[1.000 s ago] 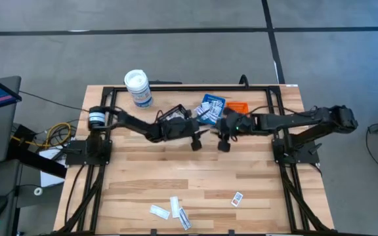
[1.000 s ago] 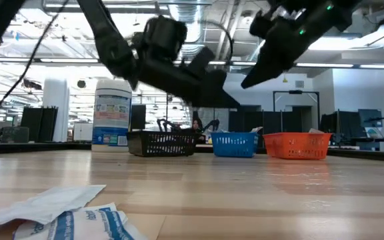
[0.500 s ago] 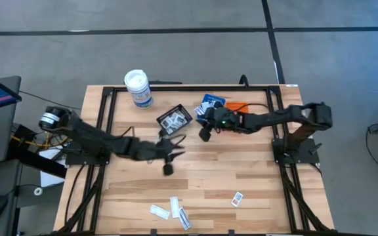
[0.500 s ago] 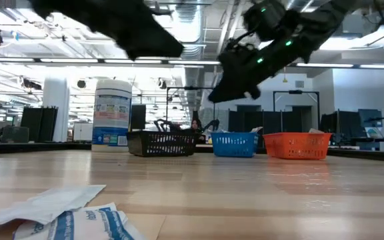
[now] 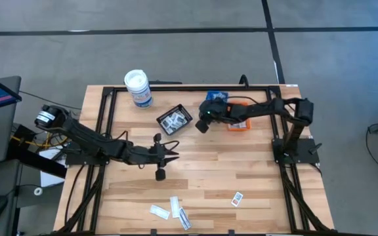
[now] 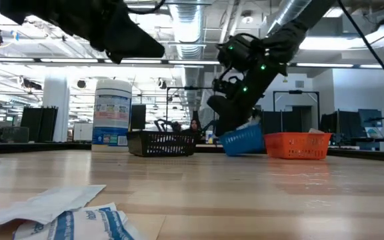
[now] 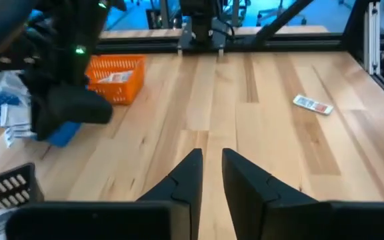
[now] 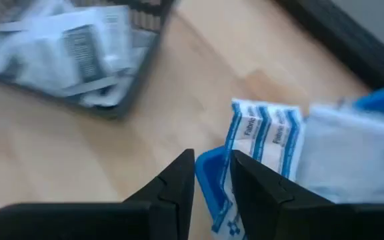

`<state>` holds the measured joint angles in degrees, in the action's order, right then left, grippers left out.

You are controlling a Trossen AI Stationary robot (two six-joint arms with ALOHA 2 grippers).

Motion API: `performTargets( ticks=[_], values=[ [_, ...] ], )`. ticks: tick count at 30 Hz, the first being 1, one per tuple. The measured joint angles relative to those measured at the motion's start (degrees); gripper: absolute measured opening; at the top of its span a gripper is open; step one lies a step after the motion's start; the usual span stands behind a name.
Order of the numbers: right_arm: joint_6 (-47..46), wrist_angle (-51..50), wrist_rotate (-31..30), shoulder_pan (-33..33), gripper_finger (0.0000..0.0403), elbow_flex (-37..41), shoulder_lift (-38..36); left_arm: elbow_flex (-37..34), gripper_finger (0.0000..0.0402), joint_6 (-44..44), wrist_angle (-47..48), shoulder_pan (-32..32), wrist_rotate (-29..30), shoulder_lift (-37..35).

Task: Pick & Place First Aid Supplies
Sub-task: Put the blue bandage into the blue bin

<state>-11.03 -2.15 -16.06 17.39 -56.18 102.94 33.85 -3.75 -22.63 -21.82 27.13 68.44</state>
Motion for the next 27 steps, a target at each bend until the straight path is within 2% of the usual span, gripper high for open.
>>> performTargets(
  ticks=[5, 22, 27],
  values=[
    [-0.2, -7.1, -6.1, 0.4, 0.0091, -2.5, -1.0, 0.1, 0.0057, -0.9, -0.6, 0.0, 0.1, 1.0],
    [0.0, -11.0, -9.7, 1.1, 0.0091, -2.4, -2.3, 0.1, 0.0057, -1.3, -1.0, 0.0, 0.0, 1.0],
    [-0.6, -14.9, -11.7, 1.8, 0.0091, -2.4, -3.5, 0.1, 0.0057, -1.3, -1.0, 0.0, 0.0, 1.0]
  ],
)
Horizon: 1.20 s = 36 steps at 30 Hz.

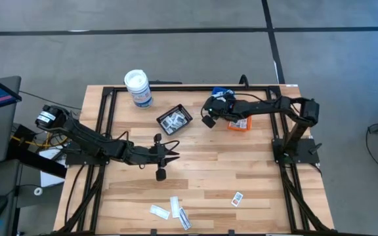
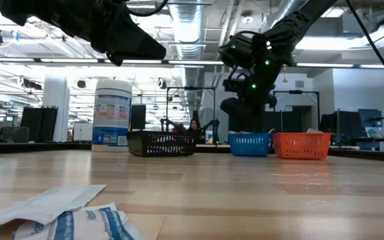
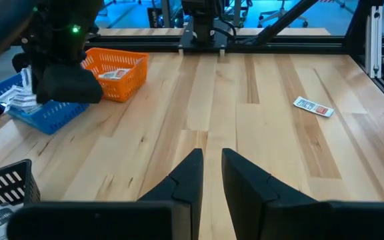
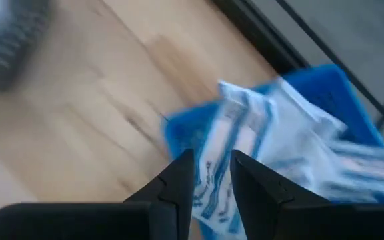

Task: Pick & Place First Aid Supplies
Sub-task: Put the blue bandage into the blue bin

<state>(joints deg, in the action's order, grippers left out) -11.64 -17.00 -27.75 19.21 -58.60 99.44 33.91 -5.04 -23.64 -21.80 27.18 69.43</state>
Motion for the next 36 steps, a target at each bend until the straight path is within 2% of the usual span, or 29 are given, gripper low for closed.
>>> performTargets(
  ticks=[15, 26, 36],
  values=[
    [-5.4, -13.2, -3.8, 5.1, 0.0091, 0.1, -0.2, 0.0, 0.0057, -1.5, -0.1, 0.0, 0.0, 0.0],
    [-5.1, -10.6, -4.1, 0.6, 0.0091, 0.1, -6.9, 0.1, 0.0057, -1.5, -0.5, 0.0, 0.0, 0.0],
    [-4.3, -6.7, -5.1, 1.4, 0.0091, 0.1, -1.1, 0.1, 0.0057, -1.5, -0.9, 0.0, 0.0, 0.0]
  ],
)
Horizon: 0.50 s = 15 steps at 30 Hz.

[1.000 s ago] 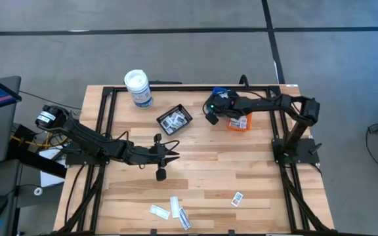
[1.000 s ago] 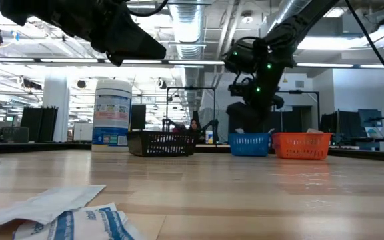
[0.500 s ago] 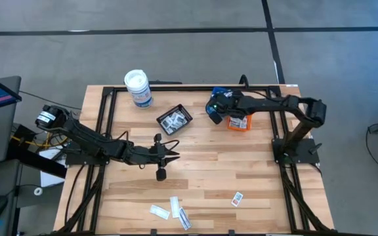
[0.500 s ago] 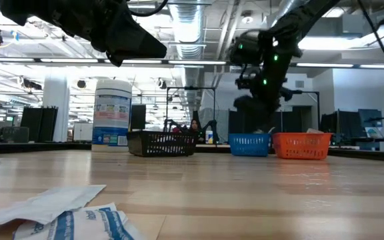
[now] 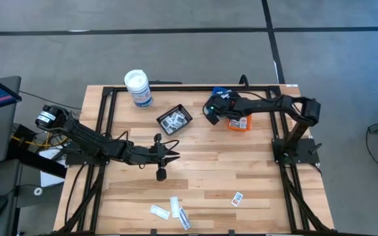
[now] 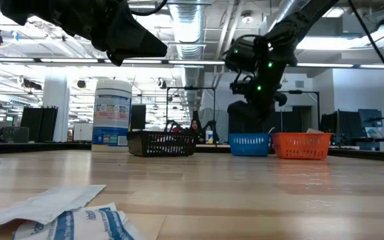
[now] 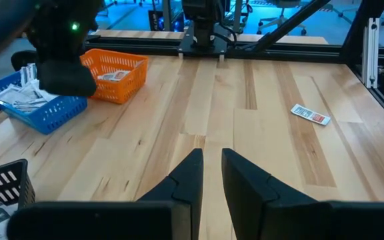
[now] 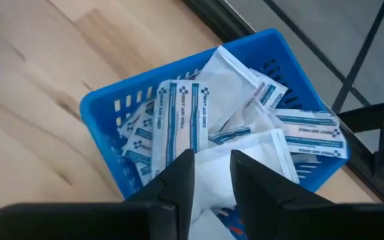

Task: Pick & Place First Aid Supplies
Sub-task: Put the blue bandage into the blue bin

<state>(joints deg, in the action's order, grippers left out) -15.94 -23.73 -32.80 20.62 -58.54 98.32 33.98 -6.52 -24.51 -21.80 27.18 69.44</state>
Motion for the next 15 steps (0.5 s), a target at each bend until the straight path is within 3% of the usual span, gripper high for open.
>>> performTargets(
  ticks=[7, 15],
  values=[
    [3.4, 0.4, 4.8, 1.0, 0.0091, 0.0, 1.5, 0.0, 0.0057, 0.0, 0.0, 0.0, 0.0, 0.0],
    [7.9, 0.0, 15.8, 0.6, 0.0091, 0.0, 1.5, 0.0, 0.0057, 0.0, 0.0, 0.0, 0.0, 0.0]
  ],
)
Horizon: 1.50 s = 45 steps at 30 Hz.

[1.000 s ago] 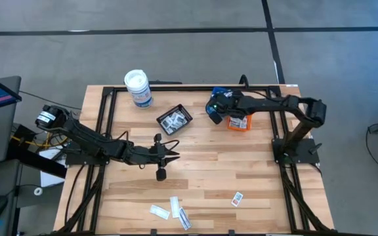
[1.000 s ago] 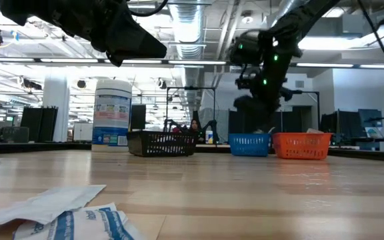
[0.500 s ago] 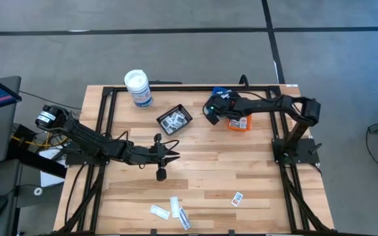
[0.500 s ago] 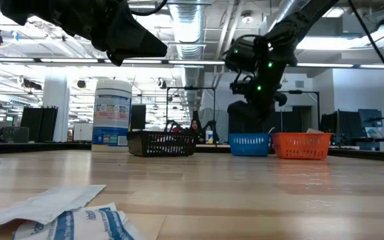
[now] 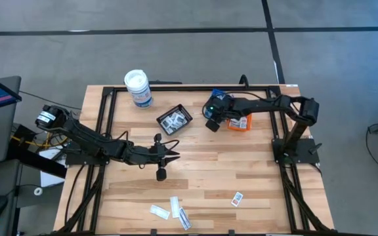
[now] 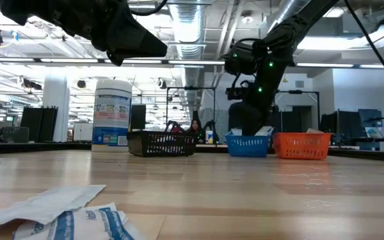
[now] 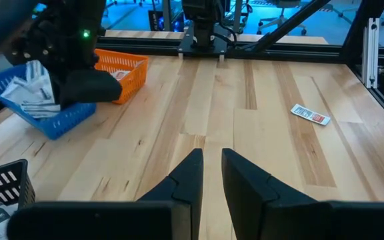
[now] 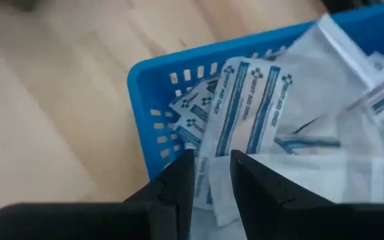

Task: Pick & Place First Aid Supplies
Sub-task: Put the blue bandage into the blue bin

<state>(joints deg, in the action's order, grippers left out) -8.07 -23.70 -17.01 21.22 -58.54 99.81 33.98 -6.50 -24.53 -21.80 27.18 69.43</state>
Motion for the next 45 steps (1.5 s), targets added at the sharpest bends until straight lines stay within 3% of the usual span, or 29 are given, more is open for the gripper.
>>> performTargets(
  ticks=[4, 15, 19, 23, 29, 36, 41, 45],
  values=[
    [0.7, 0.1, 1.6, -1.3, 0.0091, 0.0, -0.3, 0.0, 0.0057, 0.0, 0.0, 0.0, 0.0, 0.0],
    [2.7, -1.6, 15.9, -8.0, 0.0091, -4.4, -0.3, 0.0, 0.0057, 0.2, -0.3, 0.0, 0.0, 0.0],
    [3.7, -2.1, 15.9, -12.1, 0.0091, -7.0, -0.6, 0.0, 0.0057, -0.7, -0.4, -0.3, -0.5, 0.0],
    [3.7, -2.6, 15.6, -16.6, 0.0091, -8.7, -3.2, 0.0, 0.0057, -3.9, -0.9, -1.7, -6.5, 0.6],
    [7.5, -8.0, 15.6, -26.7, 0.0091, -8.5, -10.9, 0.0, 0.0068, -2.2, -9.3, -6.6, -7.3, 7.4],
    [10.8, -2.5, 18.2, -38.8, 0.0091, 3.0, -22.4, 4.9, 0.0122, -0.1, -12.7, -8.7, -8.3, 17.0],
    [6.7, 2.8, 18.6, -42.5, 0.0091, 11.3, -30.9, 6.2, 0.0147, -2.8, -12.4, -12.3, -9.8, 23.4],
    [6.6, 4.4, 18.5, -43.5, 0.0091, 15.2, -36.0, 6.1, 0.0151, -8.5, -12.4, -15.6, -6.2, 28.3]
  ],
)
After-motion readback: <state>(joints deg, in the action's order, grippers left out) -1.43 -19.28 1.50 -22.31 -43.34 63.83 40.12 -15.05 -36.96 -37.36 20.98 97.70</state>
